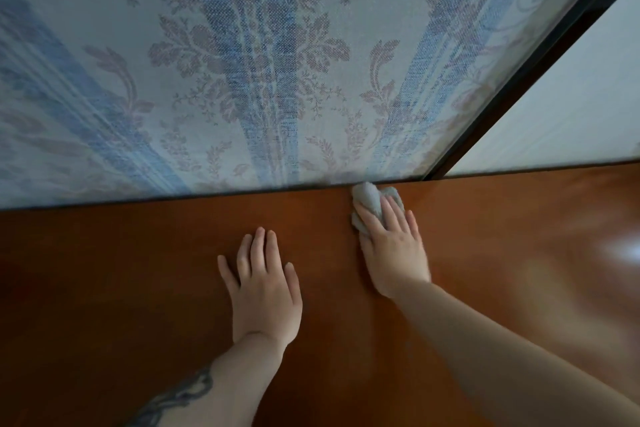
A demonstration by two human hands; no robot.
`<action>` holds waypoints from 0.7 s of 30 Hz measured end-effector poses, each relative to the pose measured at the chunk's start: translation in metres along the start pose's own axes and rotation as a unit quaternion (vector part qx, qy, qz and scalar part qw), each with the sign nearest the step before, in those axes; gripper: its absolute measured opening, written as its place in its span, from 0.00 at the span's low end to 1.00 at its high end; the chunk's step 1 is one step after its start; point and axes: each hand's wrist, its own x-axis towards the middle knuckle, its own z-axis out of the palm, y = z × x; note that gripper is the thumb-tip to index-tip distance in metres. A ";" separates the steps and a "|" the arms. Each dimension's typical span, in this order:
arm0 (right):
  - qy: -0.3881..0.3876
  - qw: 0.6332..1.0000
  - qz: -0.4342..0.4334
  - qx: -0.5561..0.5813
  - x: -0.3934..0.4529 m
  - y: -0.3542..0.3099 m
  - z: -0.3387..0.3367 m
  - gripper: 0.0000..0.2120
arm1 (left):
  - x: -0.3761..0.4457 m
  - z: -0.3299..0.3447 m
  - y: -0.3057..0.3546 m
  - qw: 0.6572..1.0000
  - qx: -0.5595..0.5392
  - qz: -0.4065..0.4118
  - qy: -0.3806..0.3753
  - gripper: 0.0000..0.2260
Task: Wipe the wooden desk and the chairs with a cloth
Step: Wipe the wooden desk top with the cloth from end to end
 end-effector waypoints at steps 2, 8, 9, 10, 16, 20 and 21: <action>0.039 0.992 0.114 0.046 0.004 -0.044 0.014 0.22 | 0.000 0.000 0.000 1.000 0.003 0.001 -0.002 0.25; -0.070 0.965 -0.250 -0.046 -0.084 -0.023 0.002 0.24 | -0.001 0.002 -0.003 1.000 -0.006 0.011 0.000 0.25; -0.074 0.951 -0.287 -0.086 -0.086 0.001 -0.004 0.24 | -0.001 0.001 -0.003 1.000 -0.007 0.009 0.001 0.25; -0.070 0.946 -0.294 -0.121 -0.081 0.024 -0.010 0.25 | 0.000 0.001 -0.002 1.000 -0.006 0.009 0.001 0.25; 0.022 0.990 0.135 0.034 -0.009 0.004 0.003 0.24 | -0.001 0.000 -0.001 1.000 0.000 0.006 -0.005 0.25; 0.011 0.998 -0.056 0.007 -0.049 -0.047 0.014 0.22 | 0.000 0.002 -0.002 1.000 -0.008 0.010 0.008 0.26; -0.017 0.992 -0.129 -0.004 -0.070 -0.043 0.012 0.22 | 0.000 0.003 -0.002 1.000 -0.009 0.010 0.007 0.26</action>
